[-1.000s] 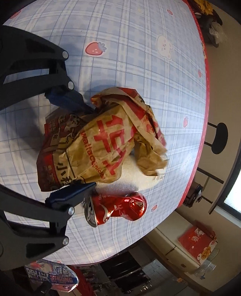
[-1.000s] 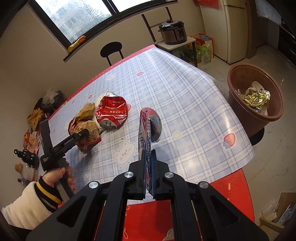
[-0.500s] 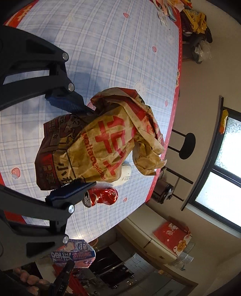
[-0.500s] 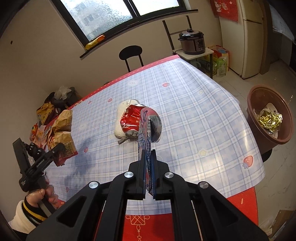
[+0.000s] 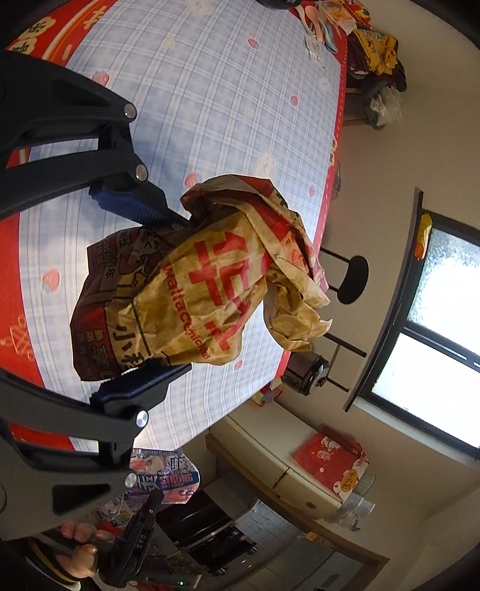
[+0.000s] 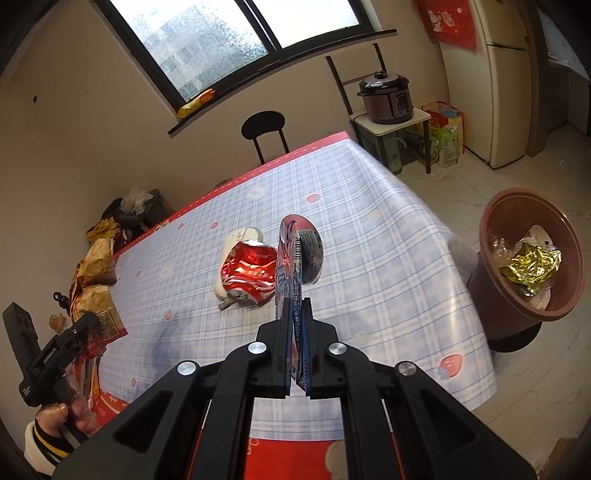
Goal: Collect trash
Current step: 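Carry the paper bag with the left gripper while the right drops the packet into the bucket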
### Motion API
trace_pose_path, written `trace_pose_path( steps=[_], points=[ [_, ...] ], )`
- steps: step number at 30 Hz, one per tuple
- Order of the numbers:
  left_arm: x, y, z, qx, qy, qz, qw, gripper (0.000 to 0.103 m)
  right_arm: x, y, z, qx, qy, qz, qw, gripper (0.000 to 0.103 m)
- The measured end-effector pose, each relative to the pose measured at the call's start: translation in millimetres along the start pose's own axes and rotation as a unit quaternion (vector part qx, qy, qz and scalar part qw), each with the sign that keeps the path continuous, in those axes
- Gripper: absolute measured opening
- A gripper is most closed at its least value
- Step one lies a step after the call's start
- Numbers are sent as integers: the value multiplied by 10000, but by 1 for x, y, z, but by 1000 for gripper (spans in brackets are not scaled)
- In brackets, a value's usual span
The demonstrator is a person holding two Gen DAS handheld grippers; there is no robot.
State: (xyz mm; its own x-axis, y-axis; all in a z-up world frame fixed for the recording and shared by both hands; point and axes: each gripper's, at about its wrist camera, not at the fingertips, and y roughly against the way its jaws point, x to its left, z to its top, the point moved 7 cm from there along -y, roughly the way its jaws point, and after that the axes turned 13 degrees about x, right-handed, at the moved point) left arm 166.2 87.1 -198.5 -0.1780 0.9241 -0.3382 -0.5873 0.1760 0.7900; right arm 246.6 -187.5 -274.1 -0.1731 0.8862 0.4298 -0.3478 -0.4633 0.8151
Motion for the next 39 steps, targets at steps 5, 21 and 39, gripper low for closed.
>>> trace_pose_path(
  steps=[5,21,39],
  points=[
    [-54,-11,2,1,-150,-8,9999,70,-89,31,19,-279,-426,-245,9984,6],
    [-174,-51,-10,20,-518,-109,9986,70,-281,80,106,-720,-916,-1445,9826,46],
    [-266,-81,11,250,-1678,-636,9835,73,-252,150,81,-1252,-627,-1981,9701,98]
  ],
)
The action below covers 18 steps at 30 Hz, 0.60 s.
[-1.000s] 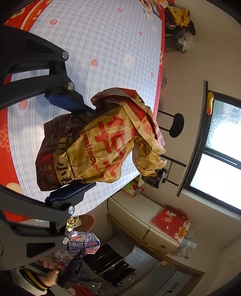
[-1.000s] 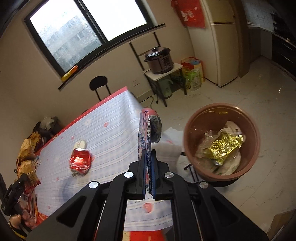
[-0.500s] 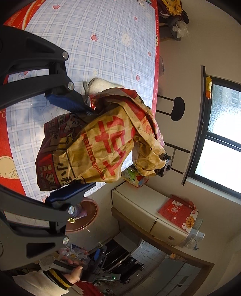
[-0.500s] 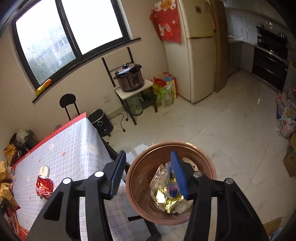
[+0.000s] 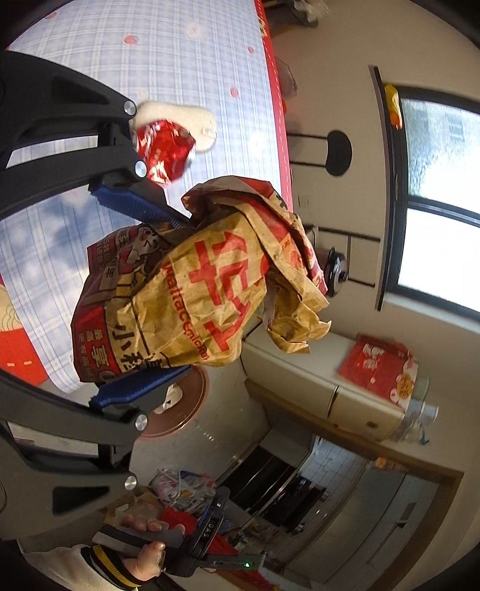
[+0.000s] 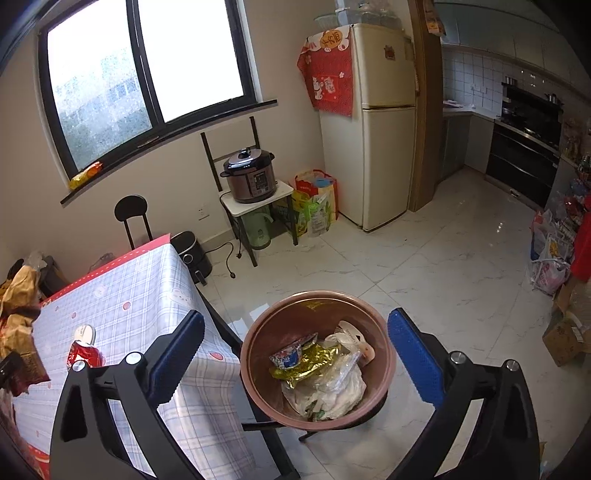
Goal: Collect trash
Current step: 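Carry the paper bag with the left gripper while the right drops the packet into the bucket, then open the left gripper over the brown bucket to drop the paper bag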
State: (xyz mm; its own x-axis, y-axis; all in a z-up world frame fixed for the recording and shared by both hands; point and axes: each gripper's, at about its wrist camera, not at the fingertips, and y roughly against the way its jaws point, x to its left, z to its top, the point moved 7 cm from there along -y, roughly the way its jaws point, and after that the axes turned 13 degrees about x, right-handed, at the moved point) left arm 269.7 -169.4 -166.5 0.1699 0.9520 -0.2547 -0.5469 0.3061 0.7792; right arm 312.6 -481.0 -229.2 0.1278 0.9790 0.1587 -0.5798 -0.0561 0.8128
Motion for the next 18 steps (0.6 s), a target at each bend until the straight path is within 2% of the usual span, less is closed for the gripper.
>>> trace_pose_path(
  steps=[8,14,18],
  points=[
    [-75,-65,12,441,-608,-451,9962,74,-41,31,-23,-49,-200,-239,9995,98],
    [-140,-136,22,915,-999,-777,9877,73,-80,48,-45,-21,-433,-431,9981,98],
    [-185,-171,34,1017,-1343,-925,9814,75,-106,55,-58,16,-635,-585,9963,98]
  ],
)
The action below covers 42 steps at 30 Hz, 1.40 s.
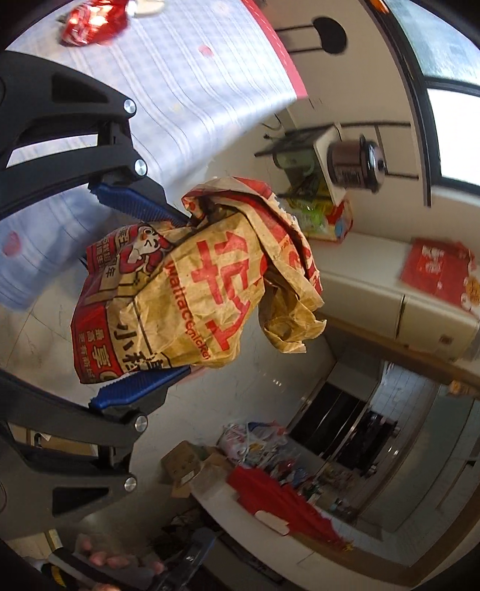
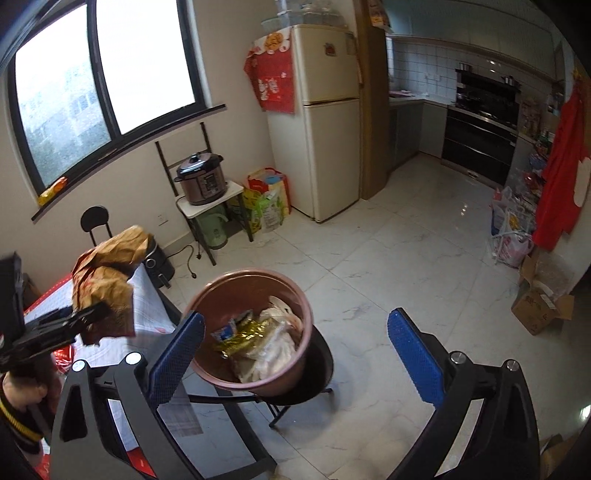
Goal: Collect trash
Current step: 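Open the left gripper over the brown bucket to drop the paper bag, then move both grippers back over the table toward the red can and white pad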
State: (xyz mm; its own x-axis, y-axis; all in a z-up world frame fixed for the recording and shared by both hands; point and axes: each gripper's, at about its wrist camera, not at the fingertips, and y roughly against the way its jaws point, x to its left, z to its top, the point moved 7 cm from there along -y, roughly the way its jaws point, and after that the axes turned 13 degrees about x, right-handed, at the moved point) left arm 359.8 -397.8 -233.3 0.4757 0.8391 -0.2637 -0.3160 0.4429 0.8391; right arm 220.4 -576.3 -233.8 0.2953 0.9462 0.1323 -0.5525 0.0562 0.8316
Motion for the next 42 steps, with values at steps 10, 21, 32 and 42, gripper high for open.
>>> trace_pose_path(
  steps=[10,21,32,42],
  points=[
    [-34,-8,39,-399,-207,-209,9988,97,-38,5,-18,45,-349,-33,9994,98],
    [88,93,-27,-701,827,768,9911,97,34,-26,-8,317,240,680,9969,98],
    [261,234,-160,-1111,2719,1977,9352,97,234,-58,-17,743,1546,1936,9660,98],
    [345,282,-256,-1155,3512,2155,9038,97,397,-72,-78,1367,2617,2570,9202,98]
  ],
)
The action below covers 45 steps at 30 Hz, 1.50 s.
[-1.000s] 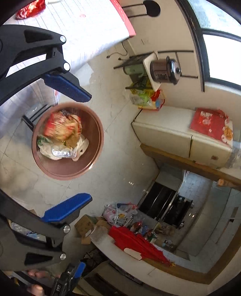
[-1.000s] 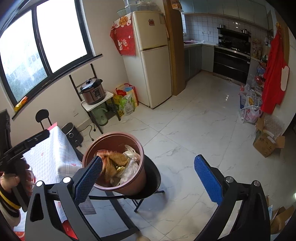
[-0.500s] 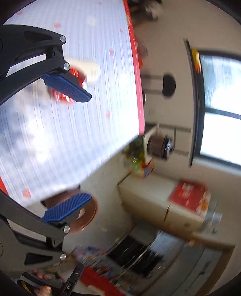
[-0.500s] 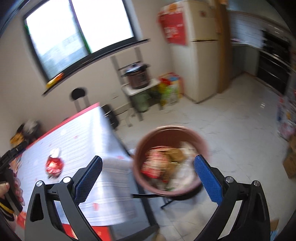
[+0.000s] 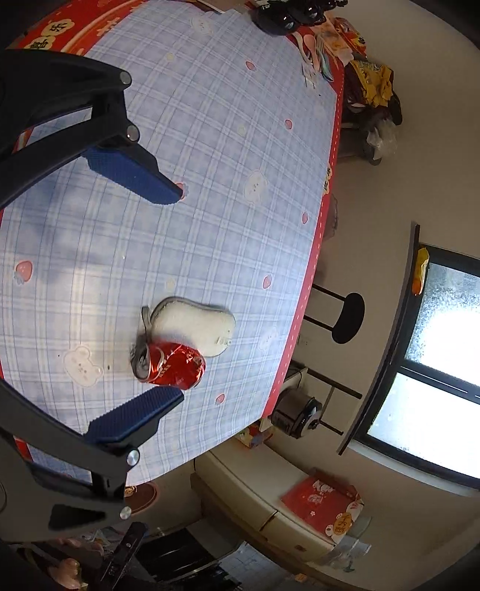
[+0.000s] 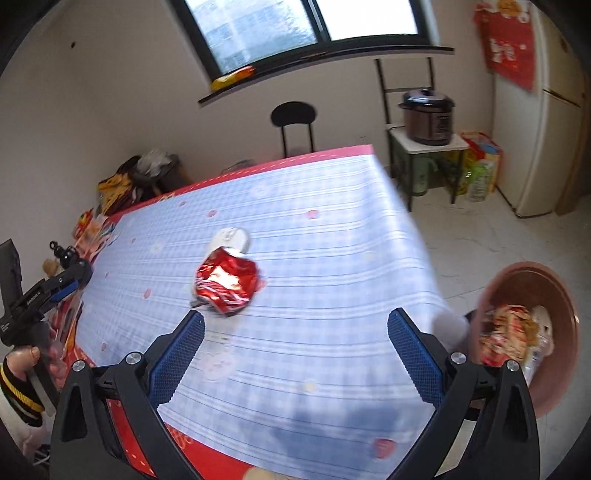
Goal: Collect trash
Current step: 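Move both grippers back over the table toward the red can and white pad, then grasp the crushed red Coca-Cola can with the right gripper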
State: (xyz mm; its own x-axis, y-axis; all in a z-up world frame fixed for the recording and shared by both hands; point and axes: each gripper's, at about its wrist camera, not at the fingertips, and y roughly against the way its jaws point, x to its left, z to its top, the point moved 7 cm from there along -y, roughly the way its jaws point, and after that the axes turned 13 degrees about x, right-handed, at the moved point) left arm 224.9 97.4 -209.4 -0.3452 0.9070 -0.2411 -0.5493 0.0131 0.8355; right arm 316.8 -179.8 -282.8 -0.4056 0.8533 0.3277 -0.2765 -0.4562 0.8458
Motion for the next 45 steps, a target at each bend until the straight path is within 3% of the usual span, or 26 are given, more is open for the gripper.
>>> trace_pose_path(
  steps=[6,13,21,25,31,36,38,45],
  points=[
    [40,-10,11,118,-11,-86,9999,97,67,-54,11,389,144,145,9990,98],
    [74,-32,28,235,-66,-340,9991,97,118,-140,28,878,126,-187,9959,98],
    [110,-53,36,435,-121,-485,9978,97,111,-207,66,1002,-842,-590,9896,98],
    [121,-63,41,514,-162,-542,9971,97,105,-231,69,1215,-1169,-886,9817,98],
    [122,-77,45,605,-199,-636,9959,97,98,-250,61,1503,-1395,-972,9739,96],
    [107,-93,45,726,-303,-755,9940,97,93,-230,51,1323,-1387,-625,9795,68],
    [95,-100,45,786,-384,-813,9928,97,91,-214,49,1268,-1308,-521,9819,50],
    [41,-128,38,1048,-745,-1005,9866,97,71,-159,40,953,-1329,-226,9863,13]
  ],
)
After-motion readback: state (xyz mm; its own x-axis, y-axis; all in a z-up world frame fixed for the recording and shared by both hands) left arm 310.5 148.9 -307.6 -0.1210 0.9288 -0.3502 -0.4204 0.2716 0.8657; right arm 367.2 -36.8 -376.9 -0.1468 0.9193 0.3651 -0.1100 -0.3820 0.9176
